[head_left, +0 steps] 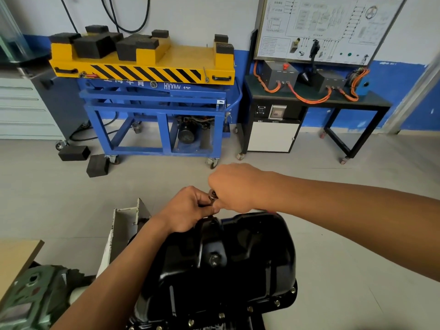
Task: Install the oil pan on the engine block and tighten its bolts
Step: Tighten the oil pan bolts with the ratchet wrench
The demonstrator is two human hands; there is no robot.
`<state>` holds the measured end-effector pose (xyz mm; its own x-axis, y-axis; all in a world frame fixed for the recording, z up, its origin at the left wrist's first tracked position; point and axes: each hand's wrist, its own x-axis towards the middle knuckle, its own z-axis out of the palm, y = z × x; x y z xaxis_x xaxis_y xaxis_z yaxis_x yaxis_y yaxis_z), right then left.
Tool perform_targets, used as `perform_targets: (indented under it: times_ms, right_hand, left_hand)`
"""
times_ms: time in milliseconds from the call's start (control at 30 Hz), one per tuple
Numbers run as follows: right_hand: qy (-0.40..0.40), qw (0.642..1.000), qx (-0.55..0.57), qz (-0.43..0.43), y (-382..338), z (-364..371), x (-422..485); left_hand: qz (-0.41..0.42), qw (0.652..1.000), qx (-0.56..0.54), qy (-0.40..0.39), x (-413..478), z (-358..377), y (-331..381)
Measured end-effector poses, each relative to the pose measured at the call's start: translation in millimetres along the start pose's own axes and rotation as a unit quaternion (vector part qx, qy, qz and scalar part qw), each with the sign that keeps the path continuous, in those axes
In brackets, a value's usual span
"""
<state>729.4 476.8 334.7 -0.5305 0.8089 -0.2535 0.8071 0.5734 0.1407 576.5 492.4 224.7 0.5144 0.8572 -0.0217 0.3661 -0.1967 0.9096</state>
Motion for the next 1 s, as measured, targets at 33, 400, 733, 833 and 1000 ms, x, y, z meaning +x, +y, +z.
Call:
perform_targets:
  times_ms: [33, 400, 733, 833, 1000]
  right_hand:
    - [0.019, 0.999, -0.041, -0.007, -2.5, -2.1, 0.0]
    - [0.059, 0.980, -0.157, -0.105, 0.9, -0.1, 9.2]
    - [-0.012, 0.999, -0.010, -0.029, 9.8, 5.3, 6.0]
    - [-0.012, 0.999, 0.024, -0.024, 6.4, 8.5, 4.9]
    - [0.014, 0.999, -0.029, -0.029, 6.4, 1.0, 4.2]
  left_hand:
    - [0.001, 1.000, 0.000, 0.002, 0.5, -0.2, 0.8]
    - [0.001, 1.000, 0.002, 0.015, 1.9, -0.4, -2.8]
    - [0.005, 1.000, -0.021, -0.020, 2.0, -1.4, -3.1]
    - [0.009, 0.999, -0.025, -0.024, 0.7, -2.6, -2.8]
    - [-0.001, 1.000, -0.014, -0.001, 3.3, -1.1, -4.4]
